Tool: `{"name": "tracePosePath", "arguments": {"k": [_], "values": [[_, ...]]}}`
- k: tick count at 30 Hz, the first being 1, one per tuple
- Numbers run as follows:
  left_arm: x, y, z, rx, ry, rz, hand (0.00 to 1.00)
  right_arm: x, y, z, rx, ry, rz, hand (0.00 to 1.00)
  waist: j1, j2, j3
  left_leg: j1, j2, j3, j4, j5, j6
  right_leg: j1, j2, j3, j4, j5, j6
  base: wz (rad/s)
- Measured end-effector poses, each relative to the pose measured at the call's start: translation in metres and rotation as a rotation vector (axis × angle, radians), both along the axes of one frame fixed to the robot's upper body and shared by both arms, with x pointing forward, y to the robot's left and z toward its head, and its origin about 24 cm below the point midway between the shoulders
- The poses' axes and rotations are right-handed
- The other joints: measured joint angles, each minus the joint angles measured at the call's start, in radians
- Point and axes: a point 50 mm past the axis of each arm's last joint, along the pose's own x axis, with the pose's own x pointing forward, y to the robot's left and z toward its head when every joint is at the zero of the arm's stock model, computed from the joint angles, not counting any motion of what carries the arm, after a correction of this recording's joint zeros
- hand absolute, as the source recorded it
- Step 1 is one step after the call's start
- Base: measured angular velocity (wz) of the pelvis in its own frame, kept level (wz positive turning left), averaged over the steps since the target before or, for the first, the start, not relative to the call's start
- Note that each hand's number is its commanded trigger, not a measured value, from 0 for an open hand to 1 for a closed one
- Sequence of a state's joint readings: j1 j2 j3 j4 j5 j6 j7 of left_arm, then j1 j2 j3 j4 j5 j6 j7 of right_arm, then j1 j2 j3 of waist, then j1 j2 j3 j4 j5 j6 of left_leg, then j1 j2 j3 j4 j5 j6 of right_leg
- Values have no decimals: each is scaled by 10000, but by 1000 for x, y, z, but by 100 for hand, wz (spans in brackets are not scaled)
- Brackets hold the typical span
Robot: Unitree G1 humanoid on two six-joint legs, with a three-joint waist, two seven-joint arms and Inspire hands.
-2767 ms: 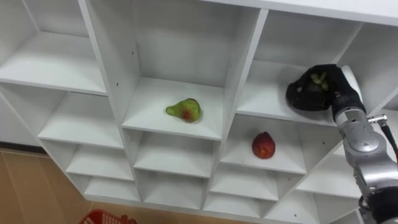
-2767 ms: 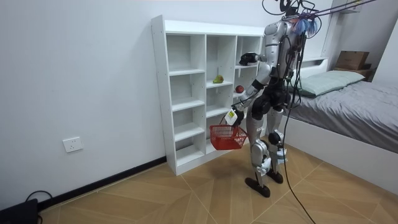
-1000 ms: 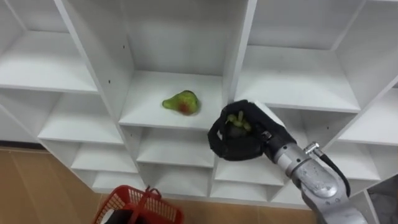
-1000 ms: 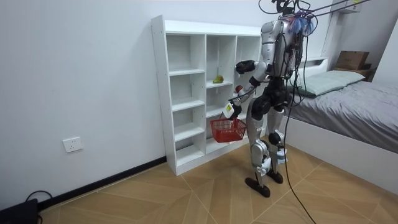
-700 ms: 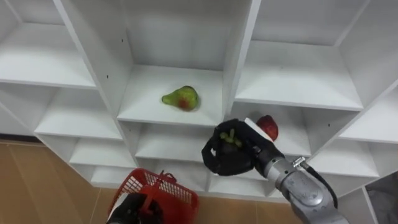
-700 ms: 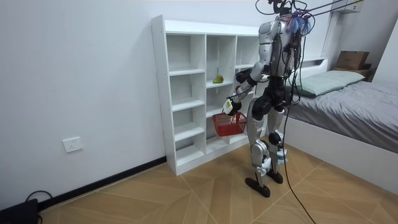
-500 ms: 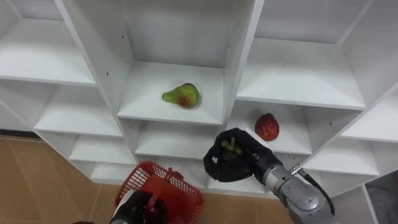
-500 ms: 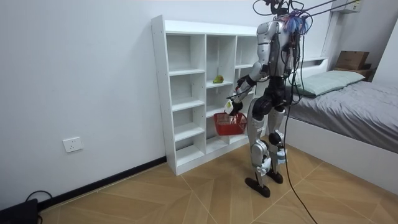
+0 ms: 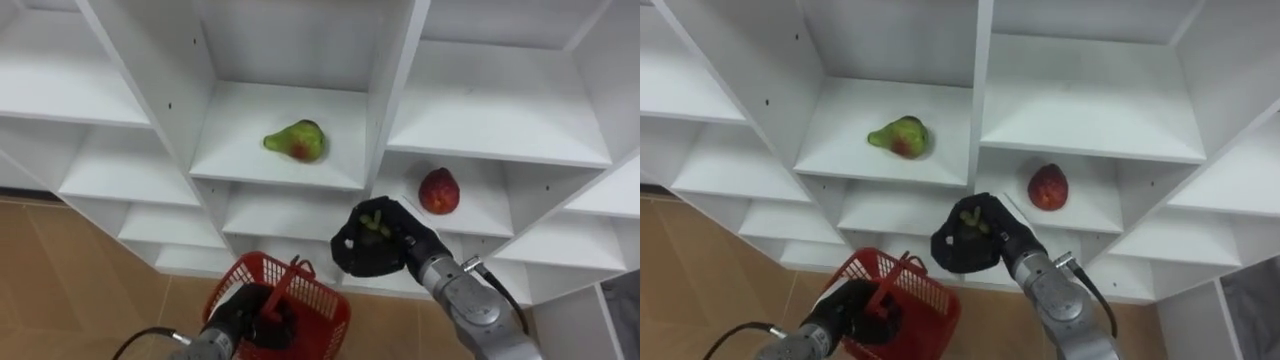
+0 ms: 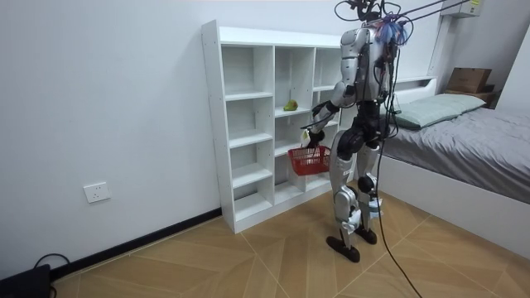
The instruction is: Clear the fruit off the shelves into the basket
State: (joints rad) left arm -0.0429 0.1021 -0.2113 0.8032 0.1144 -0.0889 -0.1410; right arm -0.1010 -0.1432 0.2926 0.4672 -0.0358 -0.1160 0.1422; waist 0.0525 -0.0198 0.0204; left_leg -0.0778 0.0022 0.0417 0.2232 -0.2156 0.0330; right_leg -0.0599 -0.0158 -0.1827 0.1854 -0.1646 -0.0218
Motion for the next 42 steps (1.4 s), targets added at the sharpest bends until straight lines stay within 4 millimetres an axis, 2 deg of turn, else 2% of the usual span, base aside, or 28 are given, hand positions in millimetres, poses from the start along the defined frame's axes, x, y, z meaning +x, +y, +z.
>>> {"name": "tracePosePath", "arguments": {"k": [10, 24, 35, 42], "values": [[8, -12, 7, -202, -315, -744, 100, 0, -8, -12, 323, 616, -877, 100, 76, 137, -13, -138, -3, -2, 16, 2, 0, -155, -12, -6, 21, 3, -5, 0], [21, -31, 24, -1324, -1035, -1126, 100, 2, 4, -17, 616, 931, -860, 100, 97, 190, -9, -219, 7, 9, -15, 14, -11, -275, 5, 113, 2, 4, -7, 0], [22, -33, 26, -1452, -1254, -1214, 100, 1, 5, -18, 1100, 1121, -1057, 100, 72, 262, 6, -218, 5, 52, -26, 14, -11, -284, 5, 138, 5, 4, -7, 0], [29, -38, 38, -1551, -1828, -1448, 100, -1, 2, -23, 1090, 1341, -1233, 100, 59, 276, -2, -194, 5, 52, -19, 15, -10, -262, 6, 151, 19, 5, -8, 0]]}}
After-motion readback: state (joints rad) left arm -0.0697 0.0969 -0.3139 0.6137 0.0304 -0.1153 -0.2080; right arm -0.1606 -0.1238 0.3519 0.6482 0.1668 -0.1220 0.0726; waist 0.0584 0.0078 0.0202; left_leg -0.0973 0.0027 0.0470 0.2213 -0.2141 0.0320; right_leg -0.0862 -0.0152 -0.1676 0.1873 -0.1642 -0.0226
